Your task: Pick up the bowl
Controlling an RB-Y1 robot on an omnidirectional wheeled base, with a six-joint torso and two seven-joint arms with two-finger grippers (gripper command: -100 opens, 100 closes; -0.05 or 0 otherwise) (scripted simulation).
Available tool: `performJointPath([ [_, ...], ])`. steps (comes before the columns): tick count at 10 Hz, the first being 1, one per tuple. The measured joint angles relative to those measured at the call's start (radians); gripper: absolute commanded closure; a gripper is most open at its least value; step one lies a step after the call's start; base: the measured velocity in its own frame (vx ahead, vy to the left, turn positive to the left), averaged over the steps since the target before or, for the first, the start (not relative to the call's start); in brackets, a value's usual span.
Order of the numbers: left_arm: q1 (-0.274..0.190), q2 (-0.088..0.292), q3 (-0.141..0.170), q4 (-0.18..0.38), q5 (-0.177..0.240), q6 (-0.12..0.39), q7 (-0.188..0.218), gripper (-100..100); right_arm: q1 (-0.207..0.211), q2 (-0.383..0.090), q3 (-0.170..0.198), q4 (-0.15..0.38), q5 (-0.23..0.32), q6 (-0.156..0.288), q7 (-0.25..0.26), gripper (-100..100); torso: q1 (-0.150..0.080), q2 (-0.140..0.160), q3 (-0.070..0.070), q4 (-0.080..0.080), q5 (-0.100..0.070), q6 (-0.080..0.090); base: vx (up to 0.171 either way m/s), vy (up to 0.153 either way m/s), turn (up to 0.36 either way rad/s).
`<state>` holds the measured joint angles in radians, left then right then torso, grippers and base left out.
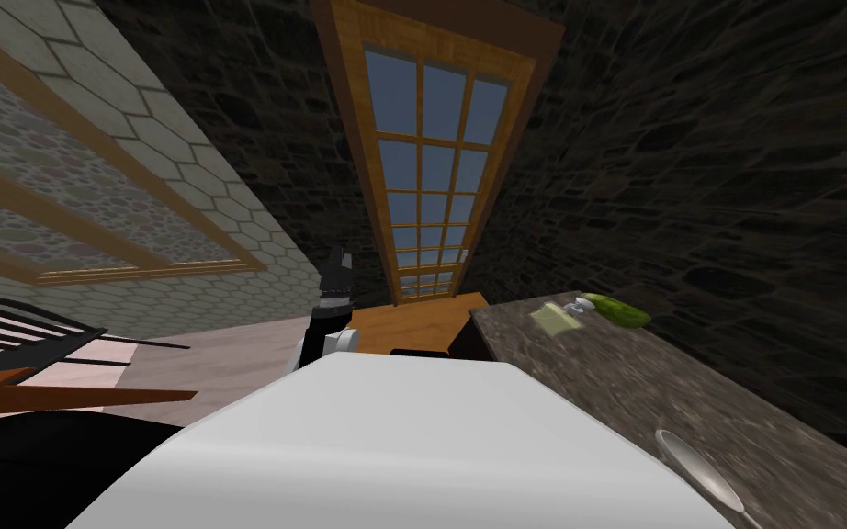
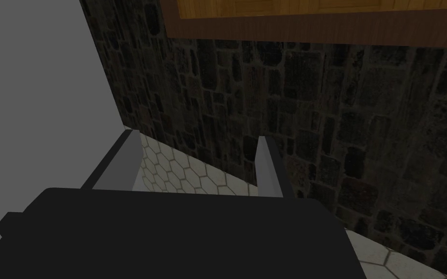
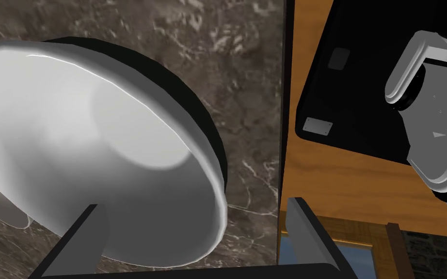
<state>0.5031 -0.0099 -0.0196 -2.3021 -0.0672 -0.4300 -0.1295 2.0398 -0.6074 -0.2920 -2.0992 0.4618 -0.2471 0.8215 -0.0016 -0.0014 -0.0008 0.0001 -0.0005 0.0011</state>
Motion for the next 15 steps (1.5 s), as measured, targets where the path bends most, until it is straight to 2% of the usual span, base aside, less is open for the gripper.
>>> performJointPath([
  [1,0.0,0.0,0.0,0.0,0.0,0.0,0.0,0,0.0,0.0,-0.001,0.0,0.0,0.0,0.0,-100,0.002,0.001,0.0,0.0,0.001,0.0,0.008,0.001,0.045],
  [5,0.0,0.0,0.0,0.0,0.0,0.0,0.0,0,-0.081,-0.006,0.033,0.073,0.011,0.01,-0.006,-100,0.004,0.0,0.0,0.0,0.001,0.0,0.014,0.008,0.046],
  [6,0.0,0.0,0.0,0.0,0.0,0.0,0.0,0,-0.083,-0.006,0.034,0.076,0.011,0.01,-0.007,100,0.004,0.001,0.0,0.0,0.001,0.0,0.0,0.0,0.0],
  [10,0.0,0.0,0.0,0.0,0.0,0.0,0.0,0,-0.083,-0.006,0.034,0.076,0.011,0.01,-0.007,100,0.003,0.001,0.001,0.0,0.001,0.0,0.0,0.001,-0.002],
  [11,0.0,0.0,0.0,0.0,0.0,0.0,0.0,0,-0.083,-0.006,0.034,0.076,0.011,0.01,-0.007,0,0.003,0.001,0.001,0.0,0.001,0.0,0.0,0.0,0.0],
  [12,0.0,0.0,0.0,0.0,0.0,0.0,0.0,0,-0.083,-0.006,0.034,0.076,0.011,0.01,-0.007,100,0.004,0.001,0.001,0.0,0.001,0.0,-0.008,-0.008,-0.095],
  [15,0.0,0.0,0.0,0.0,0.0,0.0,0.0,0,-0.033,-0.001,0.015,0.03,0.005,0.004,-0.001,100,0.005,0.002,0.001,0.0,0.002,0.001,-0.017,-0.009,-0.041],
])
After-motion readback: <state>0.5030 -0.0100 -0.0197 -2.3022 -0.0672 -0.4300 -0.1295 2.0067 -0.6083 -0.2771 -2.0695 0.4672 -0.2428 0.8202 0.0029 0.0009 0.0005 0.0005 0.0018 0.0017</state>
